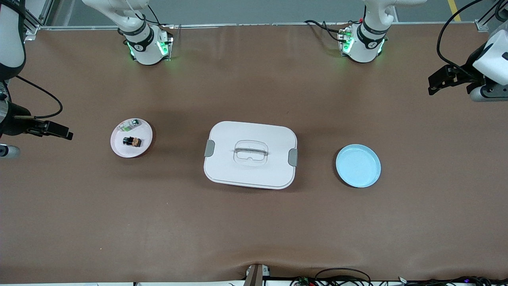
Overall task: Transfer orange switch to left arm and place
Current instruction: 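Move the right gripper over the orange switch on the white plate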
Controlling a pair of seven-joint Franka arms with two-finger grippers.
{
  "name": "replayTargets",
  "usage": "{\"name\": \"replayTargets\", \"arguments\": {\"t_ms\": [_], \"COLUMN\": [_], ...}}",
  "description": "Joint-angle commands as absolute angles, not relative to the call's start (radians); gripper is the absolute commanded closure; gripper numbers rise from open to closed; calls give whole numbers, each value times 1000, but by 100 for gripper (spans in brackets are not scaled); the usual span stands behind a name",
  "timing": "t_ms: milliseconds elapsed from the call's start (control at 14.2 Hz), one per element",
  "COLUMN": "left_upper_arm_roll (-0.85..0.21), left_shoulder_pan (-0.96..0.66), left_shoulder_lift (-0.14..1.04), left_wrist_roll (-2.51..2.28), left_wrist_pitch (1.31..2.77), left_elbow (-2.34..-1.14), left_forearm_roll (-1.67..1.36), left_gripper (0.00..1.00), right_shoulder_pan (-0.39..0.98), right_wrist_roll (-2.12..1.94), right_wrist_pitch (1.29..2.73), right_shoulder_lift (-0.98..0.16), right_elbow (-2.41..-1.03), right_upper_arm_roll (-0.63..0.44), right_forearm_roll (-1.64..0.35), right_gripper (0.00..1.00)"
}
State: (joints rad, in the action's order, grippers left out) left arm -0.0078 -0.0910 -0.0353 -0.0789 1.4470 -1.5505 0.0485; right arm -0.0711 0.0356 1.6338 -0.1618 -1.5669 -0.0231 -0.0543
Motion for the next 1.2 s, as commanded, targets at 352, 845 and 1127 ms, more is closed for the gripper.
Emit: {"name": "replayTargets", "arguments": {"t_ms": [352,845,1127], "left_upper_arm_roll": [-9,-9,-23], "left_shoulder_pan": [-89,-91,-87], "left_shoulder_lift": [-43,-34,-40], "left_wrist_roll": [-57,-58,-69], "left_wrist_pitch": [1439,1442,1439], "left_elbow": [-1542,-1540,-1540], "left_forearm_roll": [38,37,35], "left_gripper": [0,0,0], "right_shoulder_pan": [-40,-35,-32], "right_wrist_roll": [78,97,94], "right_wrist_pitch": [1592,1804,1961], "right_shoulder_lift": [-164,-114,-77], "right_elbow": [-1615,-1876,-2038], "right_upper_arm_roll": [-15,-15,-12], "right_forearm_roll": [-55,-19,-9], "right_gripper": [0,0,0]}}
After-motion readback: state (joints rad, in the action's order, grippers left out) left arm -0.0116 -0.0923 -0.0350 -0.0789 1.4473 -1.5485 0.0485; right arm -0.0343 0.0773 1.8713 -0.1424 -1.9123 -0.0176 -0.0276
